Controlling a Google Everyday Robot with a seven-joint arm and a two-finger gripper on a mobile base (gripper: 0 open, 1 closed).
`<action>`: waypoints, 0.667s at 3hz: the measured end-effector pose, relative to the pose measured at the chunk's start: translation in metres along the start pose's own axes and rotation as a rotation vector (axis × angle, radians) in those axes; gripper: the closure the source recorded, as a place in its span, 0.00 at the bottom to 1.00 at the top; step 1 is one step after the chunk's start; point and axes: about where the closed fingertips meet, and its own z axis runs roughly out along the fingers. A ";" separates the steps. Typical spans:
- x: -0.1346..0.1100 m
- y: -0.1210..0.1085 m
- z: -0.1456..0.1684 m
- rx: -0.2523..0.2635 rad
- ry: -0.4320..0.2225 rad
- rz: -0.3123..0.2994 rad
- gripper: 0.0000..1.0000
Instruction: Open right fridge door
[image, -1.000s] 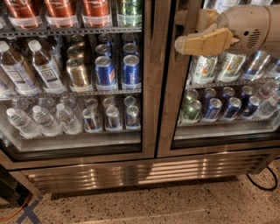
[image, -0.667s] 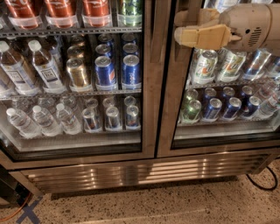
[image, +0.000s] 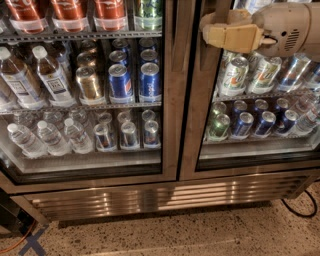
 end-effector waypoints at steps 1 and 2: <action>0.000 -0.004 -0.005 0.000 0.000 0.000 1.00; 0.001 0.000 -0.001 -0.005 -0.001 0.012 1.00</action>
Offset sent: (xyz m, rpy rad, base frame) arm 0.0009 0.0096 -0.0085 0.0037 0.0603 0.0184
